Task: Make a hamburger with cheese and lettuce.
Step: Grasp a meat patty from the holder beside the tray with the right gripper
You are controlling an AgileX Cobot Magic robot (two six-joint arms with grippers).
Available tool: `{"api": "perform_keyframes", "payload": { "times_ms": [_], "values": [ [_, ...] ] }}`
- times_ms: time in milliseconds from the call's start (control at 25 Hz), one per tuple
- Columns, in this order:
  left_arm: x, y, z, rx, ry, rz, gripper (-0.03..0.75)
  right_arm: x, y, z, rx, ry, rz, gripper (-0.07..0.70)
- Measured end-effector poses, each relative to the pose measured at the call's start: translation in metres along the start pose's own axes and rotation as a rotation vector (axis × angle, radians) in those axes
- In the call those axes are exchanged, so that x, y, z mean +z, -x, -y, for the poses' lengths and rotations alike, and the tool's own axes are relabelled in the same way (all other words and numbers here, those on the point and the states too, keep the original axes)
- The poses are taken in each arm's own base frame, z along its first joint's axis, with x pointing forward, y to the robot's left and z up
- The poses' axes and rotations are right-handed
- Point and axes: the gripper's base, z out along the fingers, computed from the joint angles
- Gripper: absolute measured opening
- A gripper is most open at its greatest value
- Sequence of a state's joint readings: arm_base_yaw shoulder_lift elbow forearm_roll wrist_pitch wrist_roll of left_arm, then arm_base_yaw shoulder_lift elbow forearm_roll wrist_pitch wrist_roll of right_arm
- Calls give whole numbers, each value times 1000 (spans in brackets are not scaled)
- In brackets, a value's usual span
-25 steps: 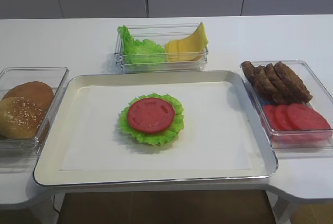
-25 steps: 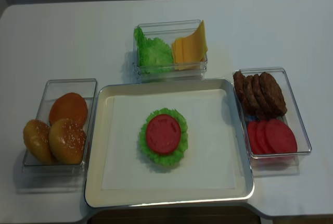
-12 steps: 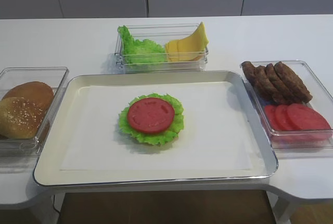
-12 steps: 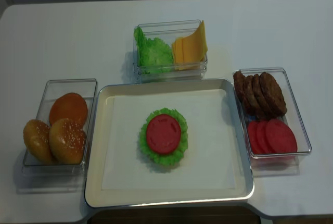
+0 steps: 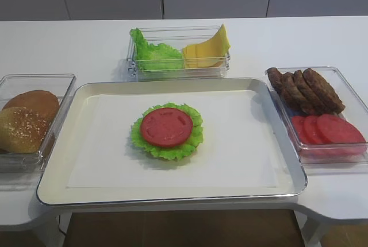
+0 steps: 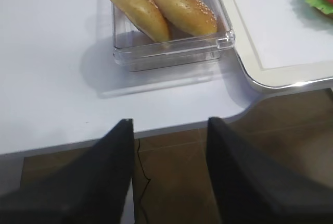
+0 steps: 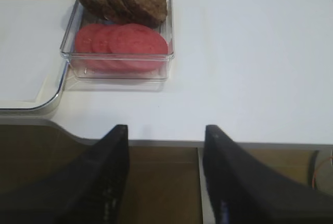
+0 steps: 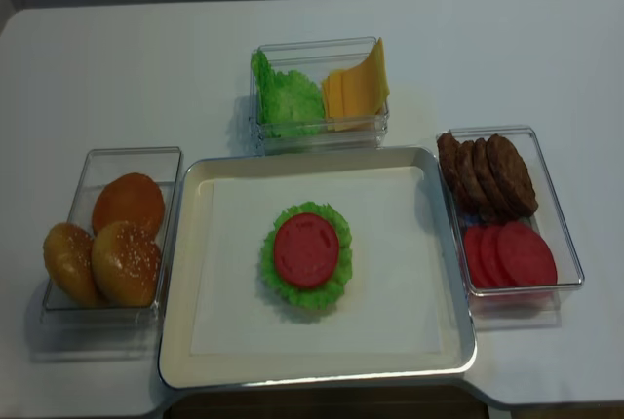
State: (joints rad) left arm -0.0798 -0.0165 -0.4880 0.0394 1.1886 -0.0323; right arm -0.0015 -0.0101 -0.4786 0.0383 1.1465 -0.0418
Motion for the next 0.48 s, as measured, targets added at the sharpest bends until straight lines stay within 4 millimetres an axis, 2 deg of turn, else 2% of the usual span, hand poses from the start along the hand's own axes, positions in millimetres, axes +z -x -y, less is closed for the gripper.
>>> {"api": "perform_keyframes", "payload": {
  "times_ms": [320, 480],
  "values": [
    [0, 0, 0, 0, 0, 0, 342, 19, 18, 1, 29, 0, -155, 370],
    [0, 0, 0, 0, 0, 0, 342, 24, 38, 2, 49, 0, -206, 370]
  ]
}}
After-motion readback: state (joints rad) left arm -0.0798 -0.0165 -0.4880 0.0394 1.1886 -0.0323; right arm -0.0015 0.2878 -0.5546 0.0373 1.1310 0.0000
